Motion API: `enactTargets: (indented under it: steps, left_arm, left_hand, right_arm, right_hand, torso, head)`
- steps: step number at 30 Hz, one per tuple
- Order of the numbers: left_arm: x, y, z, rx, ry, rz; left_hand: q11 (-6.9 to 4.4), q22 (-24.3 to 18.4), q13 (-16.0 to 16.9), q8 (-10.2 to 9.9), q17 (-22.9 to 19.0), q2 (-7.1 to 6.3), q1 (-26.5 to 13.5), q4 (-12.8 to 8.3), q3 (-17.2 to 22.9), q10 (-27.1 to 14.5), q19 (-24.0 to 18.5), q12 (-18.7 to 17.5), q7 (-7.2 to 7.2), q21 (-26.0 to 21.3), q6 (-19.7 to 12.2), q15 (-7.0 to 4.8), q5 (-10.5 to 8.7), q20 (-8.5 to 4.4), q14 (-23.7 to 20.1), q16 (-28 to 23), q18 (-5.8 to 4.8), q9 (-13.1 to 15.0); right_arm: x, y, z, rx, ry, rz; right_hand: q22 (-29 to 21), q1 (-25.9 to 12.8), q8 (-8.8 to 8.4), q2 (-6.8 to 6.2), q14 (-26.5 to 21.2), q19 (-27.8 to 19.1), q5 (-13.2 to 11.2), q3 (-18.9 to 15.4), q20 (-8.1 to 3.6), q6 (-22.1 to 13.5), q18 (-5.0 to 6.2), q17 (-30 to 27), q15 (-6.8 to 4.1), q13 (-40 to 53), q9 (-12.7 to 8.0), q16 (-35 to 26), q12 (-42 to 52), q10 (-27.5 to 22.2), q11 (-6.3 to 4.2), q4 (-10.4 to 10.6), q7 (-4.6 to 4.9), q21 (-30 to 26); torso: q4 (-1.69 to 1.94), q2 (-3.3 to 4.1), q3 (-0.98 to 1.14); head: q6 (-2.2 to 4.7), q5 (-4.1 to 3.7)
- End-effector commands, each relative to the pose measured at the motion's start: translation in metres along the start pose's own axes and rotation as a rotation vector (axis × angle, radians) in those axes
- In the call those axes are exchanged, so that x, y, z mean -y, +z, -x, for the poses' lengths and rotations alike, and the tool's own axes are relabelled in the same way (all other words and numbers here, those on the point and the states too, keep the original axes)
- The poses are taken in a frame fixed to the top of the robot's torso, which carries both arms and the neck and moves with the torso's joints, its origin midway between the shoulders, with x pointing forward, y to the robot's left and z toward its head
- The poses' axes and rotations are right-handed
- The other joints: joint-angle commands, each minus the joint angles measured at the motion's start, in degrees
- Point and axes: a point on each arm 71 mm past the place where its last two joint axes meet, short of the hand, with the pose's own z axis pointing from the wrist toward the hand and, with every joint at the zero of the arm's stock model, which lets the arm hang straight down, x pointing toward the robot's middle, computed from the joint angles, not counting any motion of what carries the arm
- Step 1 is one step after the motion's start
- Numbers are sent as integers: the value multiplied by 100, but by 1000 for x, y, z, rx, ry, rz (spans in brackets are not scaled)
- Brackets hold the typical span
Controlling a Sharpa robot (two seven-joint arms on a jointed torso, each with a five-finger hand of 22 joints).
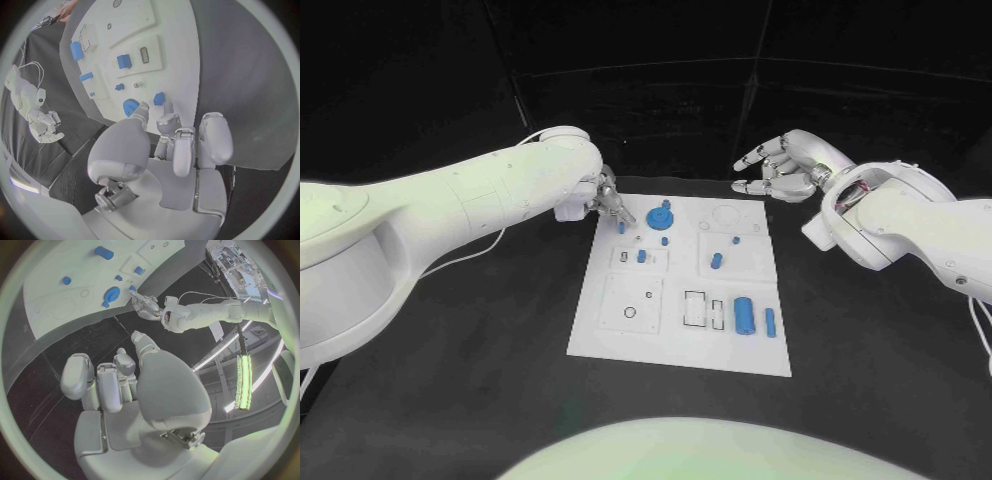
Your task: Assemble the parts on the task board
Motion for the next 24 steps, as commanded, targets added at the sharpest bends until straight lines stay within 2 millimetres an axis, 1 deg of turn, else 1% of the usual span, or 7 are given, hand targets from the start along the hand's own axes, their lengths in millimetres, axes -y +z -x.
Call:
enactTargets:
  steps: [1,4,9,19,24]
  left_arm:
    - [2,-1,-1,-23,-12,-13]
    - [2,-1,-2,-30,-14,-14]
    - [2,-1,-2,-35,-15,-11]
    - [2,0,-2,-46,-10,-8]
    - [2,0,-2,-48,-9,-7]
  left_hand:
    - [-31,4,-2,-18,1510,15,72,-25,-29,26,41,26,-13,22,43,10,-21,3,605,18,-28,-11]
    - [-32,7,-3,-19,1510,21,86,-31,-30,26,43,26,-13,23,46,10,-21,3,605,18,-29,-13]
    - [-34,12,0,-21,1510,40,121,-48,-36,29,45,30,-15,26,57,8,-21,1,605,18,-30,-20]
    - [-36,9,-10,-25,1510,56,173,-77,-47,25,42,25,-17,21,66,6,-21,-1,605,18,-29,-30]
    - [-37,13,-17,-36,1510,129,269,-125,-33,22,42,23,-17,21,78,5,-19,-4,605,18,-30,-48]
  right_arm:
    - [-2,1,0,-4,1,11]
    - [-2,1,0,-5,1,11]
    - [-2,1,0,-5,1,10]
    - [-2,1,0,-6,1,11]
    - [-2,1,-1,-7,1,12]
  right_hand:
    - [-4,-16,38,-9,267,-34,-17,10,0,-38,79,4,-39,-1,-4,-8,-10,-37,6,39,1,-33]
    - [-4,-16,38,-9,267,-34,-17,10,0,-38,79,4,-39,-1,-4,-8,-10,-37,6,39,1,-33]
    - [-4,-16,38,-9,267,-34,-17,10,0,-38,79,4,-39,-1,-4,-8,-10,-37,6,39,1,-33]
    - [-5,-15,41,-4,267,-33,-14,13,0,-36,79,7,-39,3,-3,-7,-5,-32,6,42,0,-34]
    - [-5,-15,41,-4,267,-33,-14,13,0,-36,79,7,-39,3,-3,-7,-5,-32,6,42,0,-34]
  torso:
    - [-3,1,-1]
    - [1,1,-2]
    - [-1,1,3]
    - [-9,3,0]
    - [-6,2,1]
  head:
    - [-2,5]
    - [-4,-1]
    - [-12,3]
    - [-21,7]
    - [-27,-4]
